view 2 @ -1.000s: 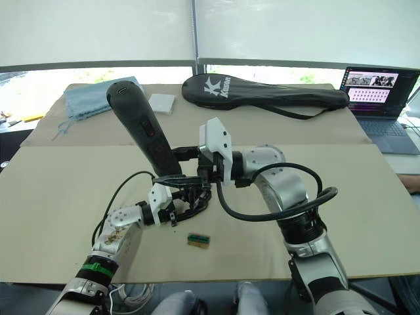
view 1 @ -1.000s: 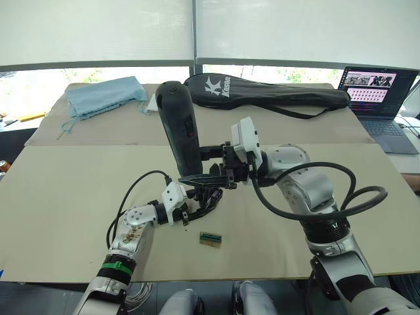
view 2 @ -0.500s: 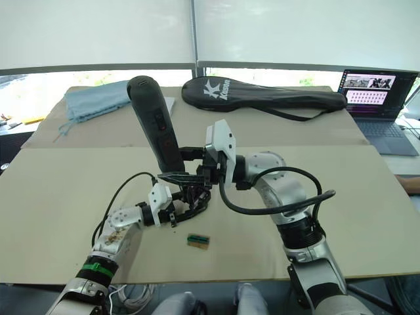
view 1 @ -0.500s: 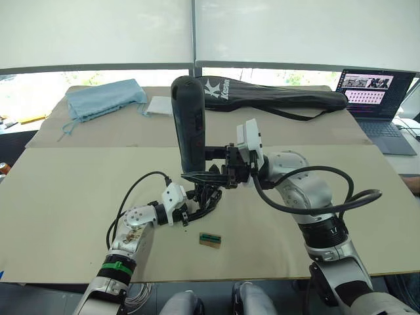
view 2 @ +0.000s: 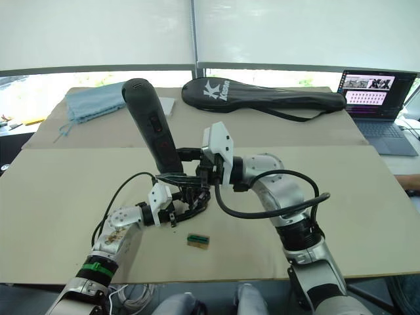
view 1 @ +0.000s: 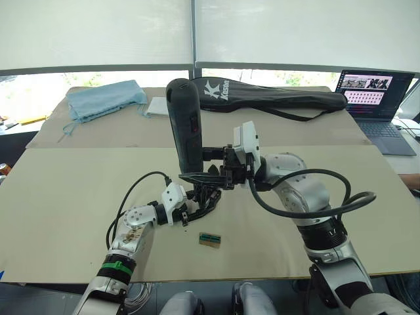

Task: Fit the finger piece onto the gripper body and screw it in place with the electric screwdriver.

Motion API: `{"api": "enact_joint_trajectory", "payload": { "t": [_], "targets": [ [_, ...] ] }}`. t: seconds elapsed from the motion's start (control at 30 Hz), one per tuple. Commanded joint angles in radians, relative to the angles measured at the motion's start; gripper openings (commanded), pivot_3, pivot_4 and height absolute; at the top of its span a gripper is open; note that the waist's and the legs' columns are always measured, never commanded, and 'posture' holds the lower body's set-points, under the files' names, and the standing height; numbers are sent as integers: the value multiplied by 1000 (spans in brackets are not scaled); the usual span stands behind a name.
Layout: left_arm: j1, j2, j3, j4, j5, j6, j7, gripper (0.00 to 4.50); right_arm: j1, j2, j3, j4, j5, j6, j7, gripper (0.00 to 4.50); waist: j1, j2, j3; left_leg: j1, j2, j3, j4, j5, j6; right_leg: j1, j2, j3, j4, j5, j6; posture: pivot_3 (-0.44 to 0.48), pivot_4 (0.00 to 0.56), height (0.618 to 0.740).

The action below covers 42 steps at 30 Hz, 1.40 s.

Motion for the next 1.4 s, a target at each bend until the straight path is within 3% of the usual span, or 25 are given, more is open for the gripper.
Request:
{"api": "enact_joint_trajectory", "payload": {
  "t": [0.03,0.93,1.1,1.4],
  "targets": [
    [9,6,-25,8,9,20,-26,2271,35,-28,45,33,-63,30,-14,1907,0,0,0,0,0,0,0,0,0,0,0,0,0,0,0,0,150,740],
    [10,-3,-28,10,12,20,-17,2271,-9,-34,64,6,-47,71,-39,1907,3,0,-1,0,1,0,0,-2,3,-1,0,1,0,0,0,0,150,740],
    [9,-6,-27,19,25,13,4,2271,-37,-10,-6,-10,-2,-32,-4,1907,3,0,0,-1,1,0,0,-2,4,-1,0,1,0,0,0,0,150,740],
    [9,-7,-30,46,41,0,34,2271,-90,-40,-82,-78,100,-2,57,1907,10,0,1,-6,1,0,0,-1,8,-5,-1,1,-1,0,0,0,150,740]
  ]
}}
